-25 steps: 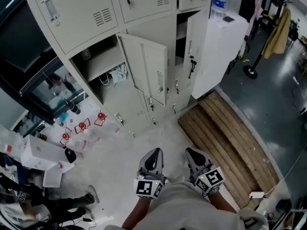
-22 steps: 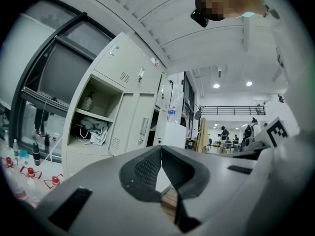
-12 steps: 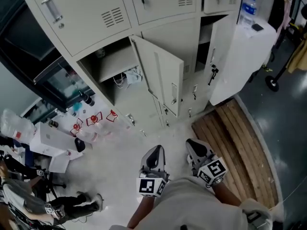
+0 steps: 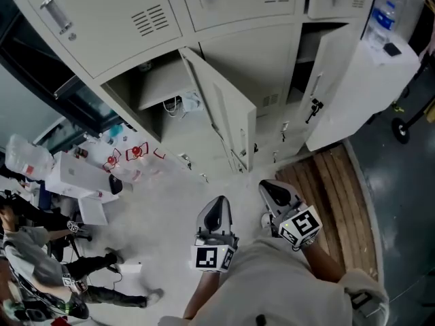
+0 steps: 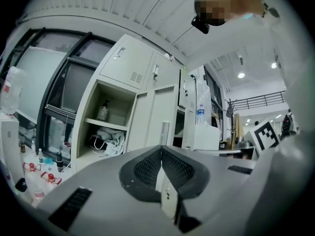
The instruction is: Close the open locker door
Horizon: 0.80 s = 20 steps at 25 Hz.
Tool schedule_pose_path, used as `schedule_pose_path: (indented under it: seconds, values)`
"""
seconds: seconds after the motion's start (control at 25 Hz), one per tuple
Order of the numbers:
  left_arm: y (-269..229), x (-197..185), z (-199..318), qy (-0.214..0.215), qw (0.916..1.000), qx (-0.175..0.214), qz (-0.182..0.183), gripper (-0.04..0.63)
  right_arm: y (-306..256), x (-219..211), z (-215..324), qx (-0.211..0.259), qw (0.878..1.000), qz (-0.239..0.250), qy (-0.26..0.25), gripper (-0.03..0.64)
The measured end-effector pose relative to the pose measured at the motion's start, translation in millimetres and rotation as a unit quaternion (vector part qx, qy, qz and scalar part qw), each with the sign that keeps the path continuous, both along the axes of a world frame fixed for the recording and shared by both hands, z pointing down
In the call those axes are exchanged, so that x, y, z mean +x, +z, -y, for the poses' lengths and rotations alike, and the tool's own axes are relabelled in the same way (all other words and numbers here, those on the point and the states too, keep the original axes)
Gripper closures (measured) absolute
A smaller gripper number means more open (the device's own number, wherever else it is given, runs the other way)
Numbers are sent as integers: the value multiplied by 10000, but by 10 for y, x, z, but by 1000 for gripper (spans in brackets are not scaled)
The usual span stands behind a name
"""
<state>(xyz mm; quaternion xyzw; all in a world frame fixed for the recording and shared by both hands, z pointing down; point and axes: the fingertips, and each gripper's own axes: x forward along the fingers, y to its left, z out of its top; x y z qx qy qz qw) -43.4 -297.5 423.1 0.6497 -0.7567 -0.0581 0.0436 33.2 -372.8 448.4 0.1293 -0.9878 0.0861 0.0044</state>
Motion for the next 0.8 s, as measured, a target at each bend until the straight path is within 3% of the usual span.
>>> schedule_pose_path:
  seconds: [0.2,0.44,0.52,0.8]
  values:
    - [-50,36,207,-425,9991,70,59,586,-22,-104,231,278,9978,-126,-594,584]
    - [-39,93,335,-974,9951,137,64,586,-155,-178,491,358,9917,62,-1231,578]
    - [-12,137,363,-1088,9940,108,66,586,-169,-232,551,332,9876,85,-1530,432]
    - [21,139,375,-1392,9901,10,169,586,-281,-491,588,733,9685,106,-2378,397]
